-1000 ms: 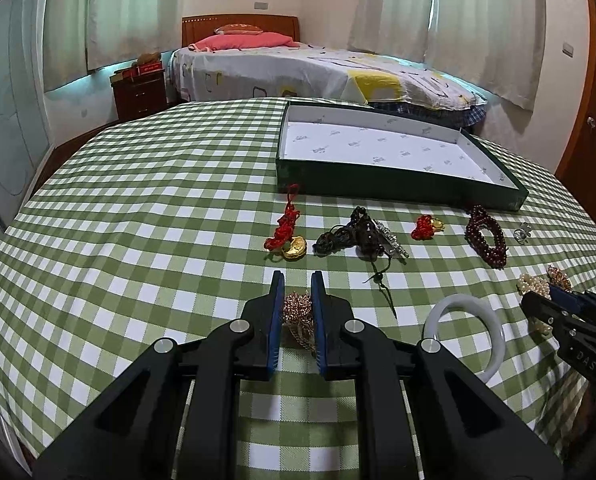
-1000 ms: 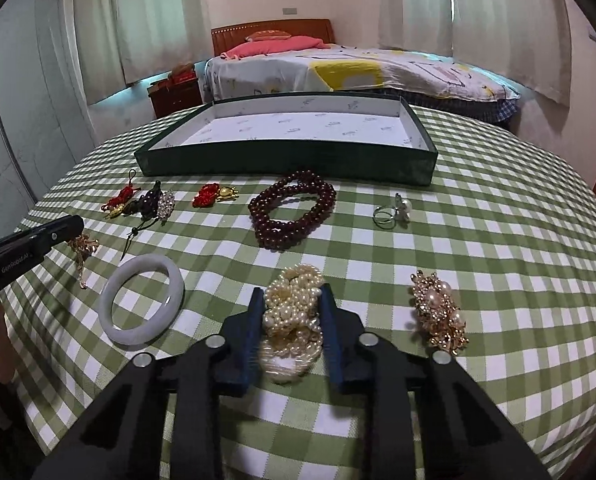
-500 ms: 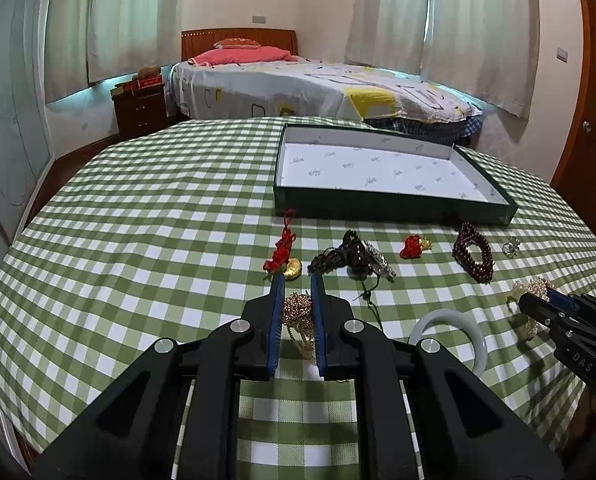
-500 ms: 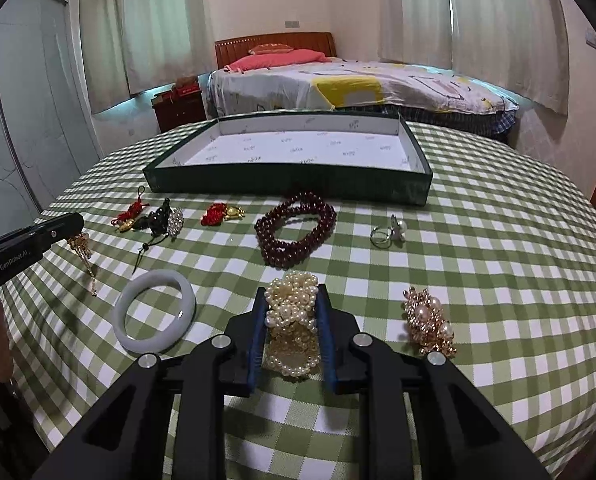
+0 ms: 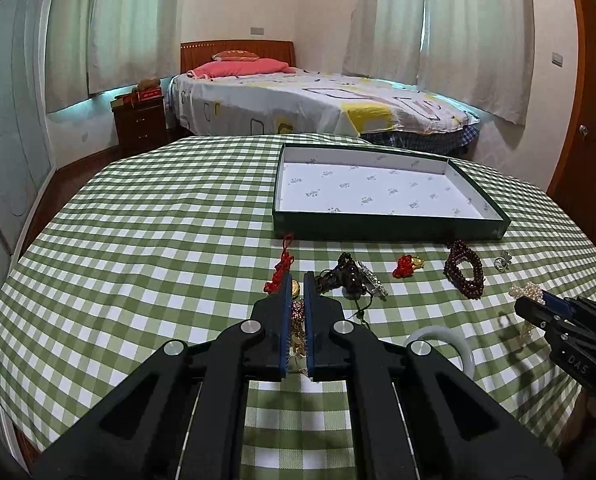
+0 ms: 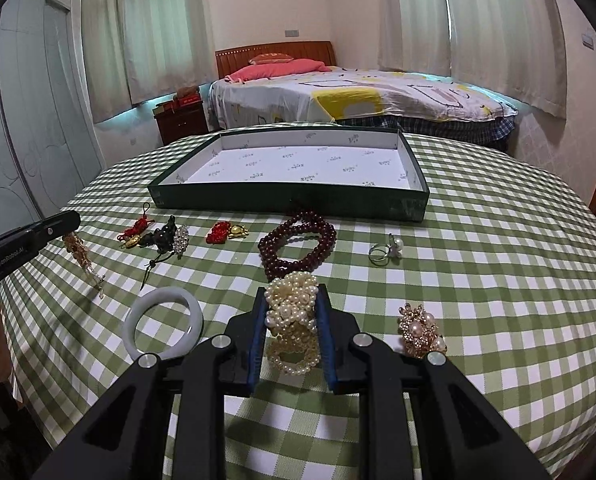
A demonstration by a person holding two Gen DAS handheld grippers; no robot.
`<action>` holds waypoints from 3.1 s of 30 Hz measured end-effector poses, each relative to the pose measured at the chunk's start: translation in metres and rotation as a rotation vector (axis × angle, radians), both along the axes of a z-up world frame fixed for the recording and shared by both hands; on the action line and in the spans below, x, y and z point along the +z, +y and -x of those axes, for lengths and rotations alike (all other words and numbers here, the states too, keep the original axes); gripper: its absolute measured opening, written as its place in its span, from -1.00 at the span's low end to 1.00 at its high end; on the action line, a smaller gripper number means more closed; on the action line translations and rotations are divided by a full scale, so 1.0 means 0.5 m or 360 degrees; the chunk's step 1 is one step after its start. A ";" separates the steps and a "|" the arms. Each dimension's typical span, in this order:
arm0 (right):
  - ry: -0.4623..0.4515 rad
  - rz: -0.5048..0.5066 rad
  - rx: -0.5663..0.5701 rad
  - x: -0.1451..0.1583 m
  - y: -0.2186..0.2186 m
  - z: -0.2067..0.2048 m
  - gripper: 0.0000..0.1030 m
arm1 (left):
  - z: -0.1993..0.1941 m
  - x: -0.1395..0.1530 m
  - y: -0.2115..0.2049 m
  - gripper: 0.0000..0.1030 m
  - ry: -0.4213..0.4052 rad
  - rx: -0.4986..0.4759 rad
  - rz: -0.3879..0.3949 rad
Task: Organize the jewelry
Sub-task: 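Carry both pieces into the white-lined box and open both grippers to release them, then withdraw both open grippers from the box back over the table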
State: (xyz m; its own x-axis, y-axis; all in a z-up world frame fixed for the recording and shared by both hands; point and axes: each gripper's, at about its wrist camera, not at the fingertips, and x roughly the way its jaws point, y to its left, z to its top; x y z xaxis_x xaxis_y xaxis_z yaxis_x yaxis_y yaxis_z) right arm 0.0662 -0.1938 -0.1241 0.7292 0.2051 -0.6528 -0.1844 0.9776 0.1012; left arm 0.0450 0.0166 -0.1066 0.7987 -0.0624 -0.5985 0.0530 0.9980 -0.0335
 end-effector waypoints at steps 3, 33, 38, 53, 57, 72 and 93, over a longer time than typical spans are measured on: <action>-0.0006 -0.0005 -0.0001 0.002 0.000 -0.001 -0.53 | 0.000 0.003 0.002 -0.88 -0.0002 0.0003 0.0009; -0.0302 -0.0058 -0.0063 0.157 -0.036 -0.163 -0.53 | -0.198 0.165 -0.083 -0.88 -0.0272 -0.0189 0.0128; -0.0319 -0.0050 -0.0086 0.161 -0.049 -0.243 -0.53 | -0.300 0.166 -0.102 -0.88 -0.0278 -0.0202 0.0158; 0.0130 -0.0008 -0.0119 0.002 -0.078 -0.374 -0.53 | -0.459 -0.060 -0.125 -0.88 0.0220 -0.0185 0.0091; 0.0229 -0.0001 -0.0116 -0.015 -0.078 -0.386 -0.53 | -0.469 -0.084 -0.121 -0.88 0.0287 -0.0176 0.0092; 0.0295 0.0024 -0.0102 -0.028 -0.075 -0.389 0.05 | -0.470 -0.113 -0.120 -0.12 0.0379 -0.0139 0.0133; -0.0085 -0.0018 -0.0162 0.122 -0.089 -0.261 0.13 | -0.313 0.068 -0.089 0.35 -0.0079 -0.0140 0.0176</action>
State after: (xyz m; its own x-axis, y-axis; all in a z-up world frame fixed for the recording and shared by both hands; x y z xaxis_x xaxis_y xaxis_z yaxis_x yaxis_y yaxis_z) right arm 0.1968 -0.2382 -0.0631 0.7803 0.1351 -0.6107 -0.0895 0.9905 0.1047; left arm 0.2014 -0.0277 -0.0729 0.8158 -0.1968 -0.5438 0.1445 0.9799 -0.1379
